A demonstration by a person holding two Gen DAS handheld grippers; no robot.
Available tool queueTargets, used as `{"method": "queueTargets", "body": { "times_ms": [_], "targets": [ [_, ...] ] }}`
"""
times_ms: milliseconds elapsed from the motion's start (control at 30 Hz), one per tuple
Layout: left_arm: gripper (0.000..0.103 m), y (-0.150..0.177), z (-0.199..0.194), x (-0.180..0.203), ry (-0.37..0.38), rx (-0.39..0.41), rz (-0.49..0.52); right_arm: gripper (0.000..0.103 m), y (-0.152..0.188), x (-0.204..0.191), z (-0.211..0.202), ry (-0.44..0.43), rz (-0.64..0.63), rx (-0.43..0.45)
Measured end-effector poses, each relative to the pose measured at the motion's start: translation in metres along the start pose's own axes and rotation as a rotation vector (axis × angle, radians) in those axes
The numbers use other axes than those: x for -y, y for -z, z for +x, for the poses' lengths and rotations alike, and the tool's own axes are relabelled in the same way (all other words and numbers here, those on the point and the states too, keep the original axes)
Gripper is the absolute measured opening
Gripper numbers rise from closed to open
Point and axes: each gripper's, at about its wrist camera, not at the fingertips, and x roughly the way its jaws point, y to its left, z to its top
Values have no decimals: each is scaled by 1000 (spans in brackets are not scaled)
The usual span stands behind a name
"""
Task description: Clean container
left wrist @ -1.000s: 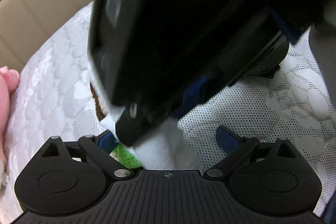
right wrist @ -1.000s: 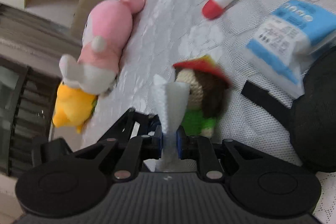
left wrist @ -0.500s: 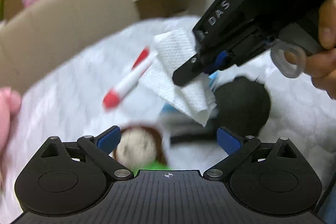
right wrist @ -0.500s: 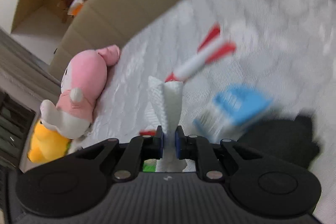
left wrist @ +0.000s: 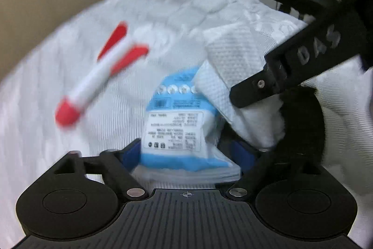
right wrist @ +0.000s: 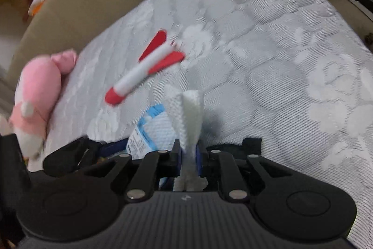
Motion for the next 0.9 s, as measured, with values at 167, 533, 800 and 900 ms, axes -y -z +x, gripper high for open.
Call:
{"method": "queueTargets", "body": {
  "times_ms": [167, 533, 800, 900],
  "targets": [
    [85, 43, -43, 2, -111, -96, 118, 17, 14, -28, 23, -96, -38, -130],
    [94, 80, -108, -73, 26, -102, -397, 17, 32, -58, 24, -40, -127, -142],
    [101, 95, -167, -123, -146, 69, -487, 47, 17, -20, -33, -57, 78, 38],
    [102, 102, -172, -146, -244, 73, -531, 51, 13, -11, -47, 60, 87, 100]
  ]
}}
